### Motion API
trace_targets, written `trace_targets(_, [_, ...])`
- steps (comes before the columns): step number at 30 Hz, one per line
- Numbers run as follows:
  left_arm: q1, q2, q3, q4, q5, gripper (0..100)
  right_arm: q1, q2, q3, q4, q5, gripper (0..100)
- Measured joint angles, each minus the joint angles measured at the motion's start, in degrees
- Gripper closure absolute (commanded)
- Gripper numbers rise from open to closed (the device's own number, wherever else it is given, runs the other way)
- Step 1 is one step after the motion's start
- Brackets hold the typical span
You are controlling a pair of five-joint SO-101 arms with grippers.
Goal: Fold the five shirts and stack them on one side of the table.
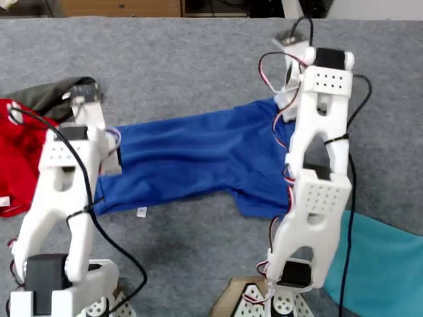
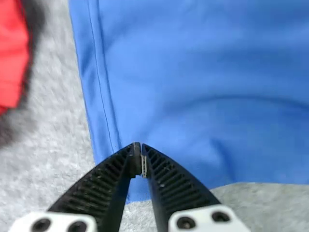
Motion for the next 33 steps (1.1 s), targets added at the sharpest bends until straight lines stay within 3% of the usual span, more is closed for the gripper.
trace_targets(6, [0.0, -0.7, 11.1, -7.0, -0.6, 98, 1.1, -2.7, 21.6, -14.0, 0.0, 99.4])
trace_targets(11, [0.0, -0.7, 14.5, -7.3, -1.6, 98, 3.3, -0.3, 25.9, -19.7, -0.2, 99.4])
trace_targets(14, [-0.4, -0.9, 15.3, -7.5, -3.9, 98, 4.9, 2.3, 23.2, -19.0, 1.4, 99.4])
trace_targets(19, [-8.0, -0.9, 15.3, -7.6, -8.4, 98, 6.6, 4.8, 17.4, -14.4, 2.5, 99.4])
trace_targets(22, [-8.9, -1.5, 15.3, -7.1, -10.5, 98, 6.9, 4.9, 16.4, -12.4, 2.7, 99.4])
trace_targets(27, [-9.1, -1.8, 12.4, -2.0, -10.9, 98, 7.0, 1.8, 16.4, -8.6, 2.9, 99.4])
trace_targets(33, [-9.2, -1.8, 0.0, 6.8, -10.9, 98, 6.5, -10.8, 16.4, -3.7, 3.2, 99.4])
